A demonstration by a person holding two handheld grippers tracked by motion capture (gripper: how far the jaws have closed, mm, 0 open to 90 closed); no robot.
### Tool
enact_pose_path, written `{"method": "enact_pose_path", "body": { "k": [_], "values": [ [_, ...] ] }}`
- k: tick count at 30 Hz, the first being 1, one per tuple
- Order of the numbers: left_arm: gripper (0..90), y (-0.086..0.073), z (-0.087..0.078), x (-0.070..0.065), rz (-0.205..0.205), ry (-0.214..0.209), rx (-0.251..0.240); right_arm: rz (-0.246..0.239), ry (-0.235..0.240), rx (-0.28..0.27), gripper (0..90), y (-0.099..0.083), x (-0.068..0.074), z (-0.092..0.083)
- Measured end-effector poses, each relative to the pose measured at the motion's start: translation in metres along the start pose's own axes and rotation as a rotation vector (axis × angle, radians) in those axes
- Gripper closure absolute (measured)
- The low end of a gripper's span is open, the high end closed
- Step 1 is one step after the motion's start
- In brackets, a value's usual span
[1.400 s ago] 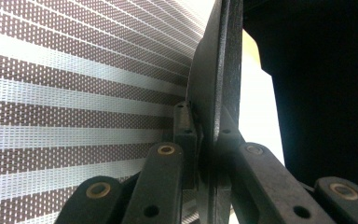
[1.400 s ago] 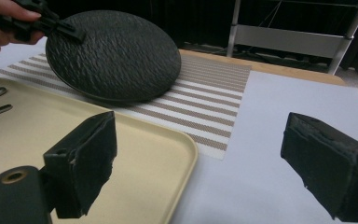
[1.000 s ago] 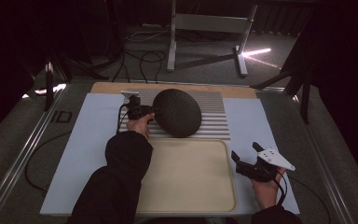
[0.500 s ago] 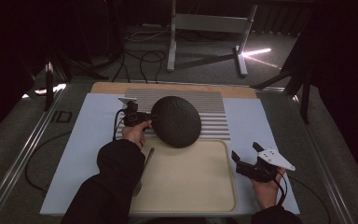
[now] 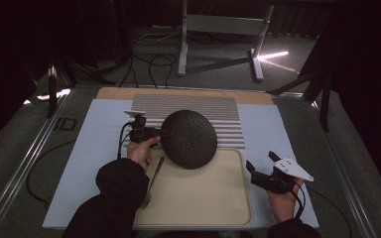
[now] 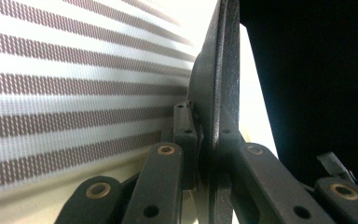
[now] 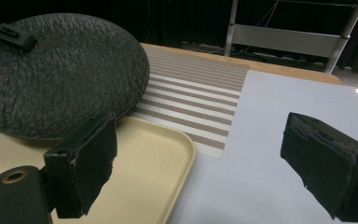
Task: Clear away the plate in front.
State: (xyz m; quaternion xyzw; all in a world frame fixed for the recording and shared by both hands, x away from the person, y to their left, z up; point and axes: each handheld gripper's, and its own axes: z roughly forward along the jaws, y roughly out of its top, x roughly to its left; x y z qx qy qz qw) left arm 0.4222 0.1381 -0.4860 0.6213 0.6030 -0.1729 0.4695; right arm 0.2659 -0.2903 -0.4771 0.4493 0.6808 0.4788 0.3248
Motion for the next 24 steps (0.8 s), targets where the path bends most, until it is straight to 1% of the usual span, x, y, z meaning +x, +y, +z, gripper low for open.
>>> {"method": "enact_pose_path", "body": {
  "k": [6, 12, 24],
  "values": [
    [85.5, -0.01, 0.001, -0.002, 0.018, -0.005, 0.028, -0.001, -0.001, 0.001, 10.5, 0.0, 0.0, 0.0],
    [85.4, -0.018, 0.002, -0.002, 0.012, -0.024, 0.029, -0.001, -0.001, 0.001, 10.4, 0.0, 0.0, 0.0],
    [85.4, -0.028, -0.001, -0.002, 0.015, -0.041, 0.032, -0.001, -0.002, 0.003, 10.5, 0.0, 0.001, 0.0]
  ]
}}
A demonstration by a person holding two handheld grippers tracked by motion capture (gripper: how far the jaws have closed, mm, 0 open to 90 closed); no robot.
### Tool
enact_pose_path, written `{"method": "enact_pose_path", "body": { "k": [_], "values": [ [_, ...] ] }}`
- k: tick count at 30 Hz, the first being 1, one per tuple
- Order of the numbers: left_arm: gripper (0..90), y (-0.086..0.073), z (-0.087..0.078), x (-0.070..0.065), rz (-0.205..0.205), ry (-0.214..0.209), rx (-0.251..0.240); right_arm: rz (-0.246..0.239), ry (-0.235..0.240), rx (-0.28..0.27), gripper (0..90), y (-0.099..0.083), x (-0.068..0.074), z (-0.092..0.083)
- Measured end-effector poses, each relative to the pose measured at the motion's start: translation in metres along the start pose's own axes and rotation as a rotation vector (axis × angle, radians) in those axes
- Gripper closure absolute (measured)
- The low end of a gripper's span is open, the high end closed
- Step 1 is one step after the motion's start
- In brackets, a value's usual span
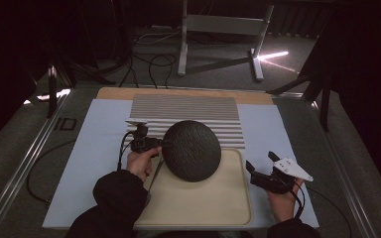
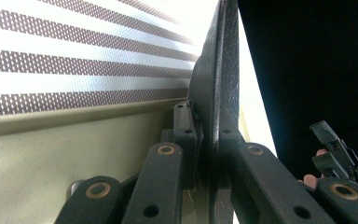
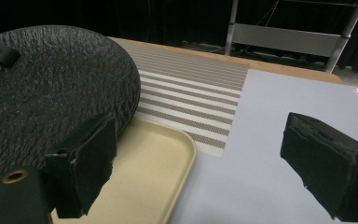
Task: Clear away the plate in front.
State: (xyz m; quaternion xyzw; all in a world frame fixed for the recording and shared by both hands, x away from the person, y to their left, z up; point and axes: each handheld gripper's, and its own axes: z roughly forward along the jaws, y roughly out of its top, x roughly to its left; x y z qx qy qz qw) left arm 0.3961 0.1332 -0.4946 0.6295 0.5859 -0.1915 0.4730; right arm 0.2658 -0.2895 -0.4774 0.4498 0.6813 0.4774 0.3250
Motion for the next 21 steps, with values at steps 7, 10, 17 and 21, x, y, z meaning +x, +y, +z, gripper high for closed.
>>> {"method": "enact_pose_path", "body": {
  "k": [7, 10, 17, 21],
  "values": [
    [85.3, -0.006, -0.002, 0.001, -0.003, -0.01, 0.0, 0.002, 0.001, -0.001, 10.5, 0.0, 0.0, 0.0],
    [85.3, -0.009, -0.002, 0.001, -0.001, -0.012, 0.004, 0.002, 0.001, 0.0, 10.5, 0.0, 0.0, 0.0],
    [85.3, -0.014, -0.002, 0.0, 0.005, -0.021, 0.012, 0.002, 0.001, 0.0, 10.5, 0.0, 0.0, 0.0],
    [85.3, -0.019, -0.003, 0.0, 0.012, -0.027, 0.02, 0.002, 0.001, 0.0, 10.5, 0.0, 0.0, 0.0]
  ]
}}
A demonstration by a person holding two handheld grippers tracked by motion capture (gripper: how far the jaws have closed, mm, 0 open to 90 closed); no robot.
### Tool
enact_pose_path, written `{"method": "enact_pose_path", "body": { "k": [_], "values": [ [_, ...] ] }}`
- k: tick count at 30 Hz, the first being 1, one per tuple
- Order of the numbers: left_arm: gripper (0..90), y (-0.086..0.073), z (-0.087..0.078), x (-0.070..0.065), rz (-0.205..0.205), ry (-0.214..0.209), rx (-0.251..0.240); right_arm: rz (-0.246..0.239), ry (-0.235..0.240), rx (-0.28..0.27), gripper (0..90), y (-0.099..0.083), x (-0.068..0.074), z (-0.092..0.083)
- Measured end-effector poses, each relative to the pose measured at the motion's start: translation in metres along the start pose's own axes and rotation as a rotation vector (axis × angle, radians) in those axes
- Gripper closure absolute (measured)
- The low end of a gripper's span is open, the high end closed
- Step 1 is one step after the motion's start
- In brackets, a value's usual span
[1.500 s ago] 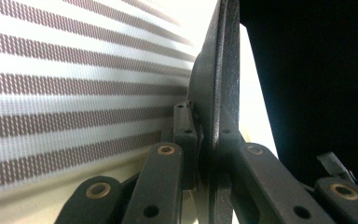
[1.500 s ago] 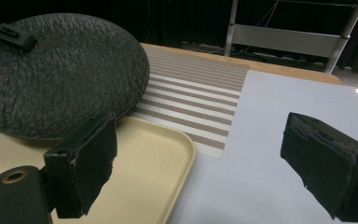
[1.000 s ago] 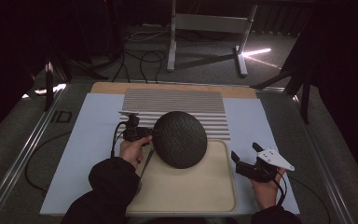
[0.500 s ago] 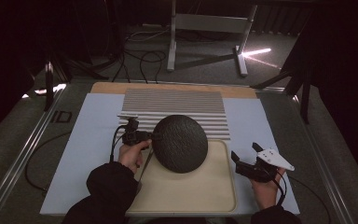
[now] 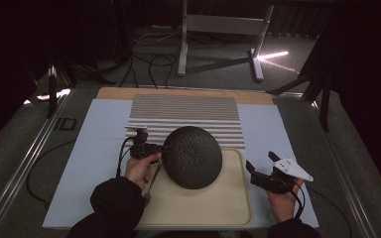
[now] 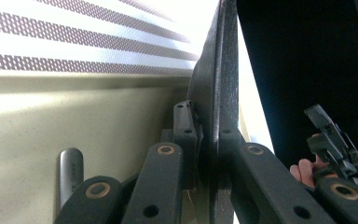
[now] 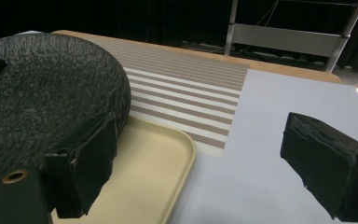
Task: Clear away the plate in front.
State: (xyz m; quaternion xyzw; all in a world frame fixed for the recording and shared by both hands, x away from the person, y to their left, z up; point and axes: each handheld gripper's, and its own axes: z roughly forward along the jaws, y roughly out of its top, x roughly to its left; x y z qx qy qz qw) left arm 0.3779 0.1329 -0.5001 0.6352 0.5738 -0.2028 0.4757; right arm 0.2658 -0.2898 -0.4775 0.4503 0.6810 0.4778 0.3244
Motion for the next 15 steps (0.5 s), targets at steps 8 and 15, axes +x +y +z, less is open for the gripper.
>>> {"method": "enact_pose_path", "body": {
  "k": [8, 15],
  "values": [
    [85.0, -0.015, 0.001, 0.002, 0.002, -0.018, 0.034, 0.001, -0.002, 0.001, 10.5, 0.0, 0.0, 0.0],
    [84.6, -0.027, 0.0, 0.002, 0.024, -0.054, 0.078, -0.001, -0.002, 0.001, 10.5, 0.0, 0.001, 0.0]
  ]
}}
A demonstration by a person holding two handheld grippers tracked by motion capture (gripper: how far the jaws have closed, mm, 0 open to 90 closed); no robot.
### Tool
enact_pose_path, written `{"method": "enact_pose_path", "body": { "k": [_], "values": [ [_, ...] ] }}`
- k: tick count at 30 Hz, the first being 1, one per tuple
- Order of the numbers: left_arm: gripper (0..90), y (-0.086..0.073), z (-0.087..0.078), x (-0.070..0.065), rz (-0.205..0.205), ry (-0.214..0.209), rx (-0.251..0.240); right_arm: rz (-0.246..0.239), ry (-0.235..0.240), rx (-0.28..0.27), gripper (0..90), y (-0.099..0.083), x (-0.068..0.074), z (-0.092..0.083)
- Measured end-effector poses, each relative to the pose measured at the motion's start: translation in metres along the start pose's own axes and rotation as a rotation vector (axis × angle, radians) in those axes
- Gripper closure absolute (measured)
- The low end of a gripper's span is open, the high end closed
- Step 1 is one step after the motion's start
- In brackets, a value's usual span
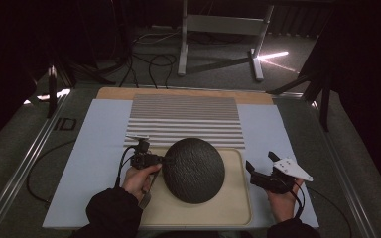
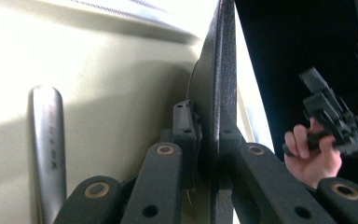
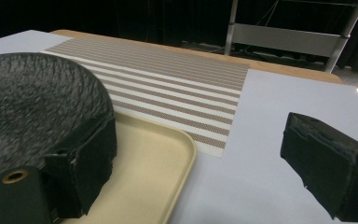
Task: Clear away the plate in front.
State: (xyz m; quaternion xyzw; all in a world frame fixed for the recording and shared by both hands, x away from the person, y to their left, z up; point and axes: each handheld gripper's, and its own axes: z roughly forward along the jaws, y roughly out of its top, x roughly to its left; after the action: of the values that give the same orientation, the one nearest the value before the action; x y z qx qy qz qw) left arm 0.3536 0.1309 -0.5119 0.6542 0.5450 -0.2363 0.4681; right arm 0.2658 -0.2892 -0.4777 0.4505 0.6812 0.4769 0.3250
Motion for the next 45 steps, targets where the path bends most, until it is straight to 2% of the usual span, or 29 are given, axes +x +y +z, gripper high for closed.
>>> {"method": "enact_pose_path", "body": {
  "k": [11, 18, 24, 32, 35, 38, 41, 45],
  "values": [
    [83.8, -0.009, -0.003, -0.004, 0.03, -0.02, 0.027, -0.004, 0.001, -0.001, 10.5, 0.0, 0.0, 0.0],
    [83.6, -0.014, -0.003, -0.005, 0.027, -0.033, 0.042, -0.005, 0.002, 0.0, 10.5, 0.0, 0.0, 0.0],
    [83.6, -0.016, -0.006, -0.006, 0.05, -0.035, 0.049, -0.004, 0.002, -0.001, 10.5, 0.0, 0.0, 0.0],
    [82.4, -0.016, -0.007, -0.003, 0.045, -0.051, 0.057, -0.006, 0.003, 0.0, 10.5, 0.0, 0.001, 0.0],
    [83.2, -0.017, -0.008, -0.003, 0.061, -0.029, 0.061, -0.005, 0.001, 0.001, 10.6, 0.0, 0.0, 0.0],
    [83.6, -0.018, -0.009, -0.002, 0.063, -0.027, 0.061, -0.003, -0.001, 0.0, 10.6, 0.001, 0.0, -0.001],
    [83.5, -0.019, -0.009, -0.002, 0.085, 0.015, 0.062, -0.002, 0.0, -0.001, 10.6, 0.0, 0.0, -0.001],
    [82.9, -0.019, -0.011, -0.001, 0.096, 0.045, 0.053, -0.005, 0.0, 0.0, 10.6, 0.001, 0.0, -0.001]
  ]
}}
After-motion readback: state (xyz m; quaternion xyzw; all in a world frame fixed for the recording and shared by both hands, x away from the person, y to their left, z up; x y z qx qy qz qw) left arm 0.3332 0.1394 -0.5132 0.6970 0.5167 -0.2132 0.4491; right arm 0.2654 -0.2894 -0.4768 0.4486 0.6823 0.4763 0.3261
